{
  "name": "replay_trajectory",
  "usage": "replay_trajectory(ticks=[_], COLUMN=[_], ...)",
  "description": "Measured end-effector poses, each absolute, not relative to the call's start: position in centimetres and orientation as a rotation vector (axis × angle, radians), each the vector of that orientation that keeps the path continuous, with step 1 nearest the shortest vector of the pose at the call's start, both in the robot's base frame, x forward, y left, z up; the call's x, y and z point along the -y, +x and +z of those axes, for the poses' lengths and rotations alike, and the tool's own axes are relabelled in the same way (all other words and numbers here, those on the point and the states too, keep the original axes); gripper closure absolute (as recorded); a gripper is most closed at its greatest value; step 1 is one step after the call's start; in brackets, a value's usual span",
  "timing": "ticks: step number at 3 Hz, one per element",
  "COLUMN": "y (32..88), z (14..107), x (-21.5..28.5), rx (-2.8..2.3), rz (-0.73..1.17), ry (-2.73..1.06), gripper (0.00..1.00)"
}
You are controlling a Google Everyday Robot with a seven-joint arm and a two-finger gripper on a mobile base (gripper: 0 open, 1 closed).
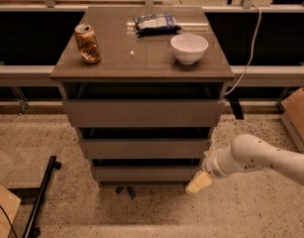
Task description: Open bottom drawer
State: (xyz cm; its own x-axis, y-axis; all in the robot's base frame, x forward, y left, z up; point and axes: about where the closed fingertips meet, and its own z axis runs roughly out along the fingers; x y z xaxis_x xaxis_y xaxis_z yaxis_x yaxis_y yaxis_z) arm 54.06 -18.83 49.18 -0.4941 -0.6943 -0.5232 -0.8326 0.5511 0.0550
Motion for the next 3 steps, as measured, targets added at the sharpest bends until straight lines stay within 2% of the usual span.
replay_trajectory(ticks=[1,3], y=[54.1,57.6], z=[48.3,40.7], x=[18.6,17.7], rx=[-2.386,-2.432], rz=[0.390,0.380], ry=[-1.252,-1.203], gripper=[0.00,0.00])
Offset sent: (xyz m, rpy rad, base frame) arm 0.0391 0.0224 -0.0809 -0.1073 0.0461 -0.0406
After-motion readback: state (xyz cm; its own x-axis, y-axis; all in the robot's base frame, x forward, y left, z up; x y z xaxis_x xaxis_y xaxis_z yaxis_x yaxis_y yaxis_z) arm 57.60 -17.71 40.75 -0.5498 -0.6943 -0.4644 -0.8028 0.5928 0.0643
